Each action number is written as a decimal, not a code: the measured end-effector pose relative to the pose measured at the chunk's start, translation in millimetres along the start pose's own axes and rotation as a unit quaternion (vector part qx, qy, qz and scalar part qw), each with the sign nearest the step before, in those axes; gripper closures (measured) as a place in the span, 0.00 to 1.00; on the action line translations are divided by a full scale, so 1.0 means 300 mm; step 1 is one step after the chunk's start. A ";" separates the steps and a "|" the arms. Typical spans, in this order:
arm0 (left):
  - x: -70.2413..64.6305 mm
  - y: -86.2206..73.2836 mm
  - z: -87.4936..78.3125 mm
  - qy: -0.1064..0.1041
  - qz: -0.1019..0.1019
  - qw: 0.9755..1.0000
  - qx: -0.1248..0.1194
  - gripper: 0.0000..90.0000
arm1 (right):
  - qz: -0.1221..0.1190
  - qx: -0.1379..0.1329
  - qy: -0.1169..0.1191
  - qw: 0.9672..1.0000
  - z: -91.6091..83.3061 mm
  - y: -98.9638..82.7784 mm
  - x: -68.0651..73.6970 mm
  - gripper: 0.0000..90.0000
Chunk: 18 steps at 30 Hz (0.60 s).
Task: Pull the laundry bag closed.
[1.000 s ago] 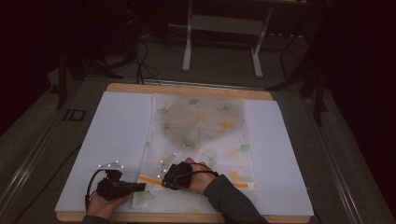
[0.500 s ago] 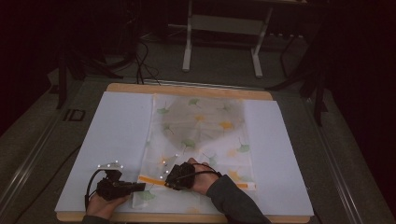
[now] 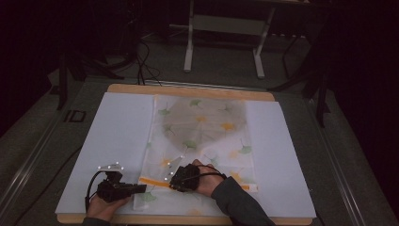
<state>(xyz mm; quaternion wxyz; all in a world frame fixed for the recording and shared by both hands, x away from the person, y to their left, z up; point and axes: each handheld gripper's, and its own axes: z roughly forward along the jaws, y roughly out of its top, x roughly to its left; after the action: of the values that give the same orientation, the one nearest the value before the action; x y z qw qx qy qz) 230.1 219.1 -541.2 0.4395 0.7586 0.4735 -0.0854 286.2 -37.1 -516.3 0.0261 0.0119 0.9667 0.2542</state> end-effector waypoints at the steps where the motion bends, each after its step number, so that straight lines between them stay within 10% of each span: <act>1: 0.000 0.000 -0.001 0.000 0.000 1.000 0.000 0.98 | 0.001 0.002 0.000 1.000 -0.002 -0.002 0.001 0.94; 18: 0.000 -0.001 -0.004 -0.001 -0.002 1.000 -0.003 0.98 | 0.003 0.014 -0.007 1.000 -0.028 -0.036 -0.004 0.94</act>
<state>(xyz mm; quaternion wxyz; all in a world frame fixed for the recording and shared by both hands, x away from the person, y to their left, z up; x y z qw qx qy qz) 229.6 220.0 -540.7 0.4419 0.7561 0.4751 -0.0854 286.8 -50.6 -514.4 0.0314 0.0173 0.9699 0.2408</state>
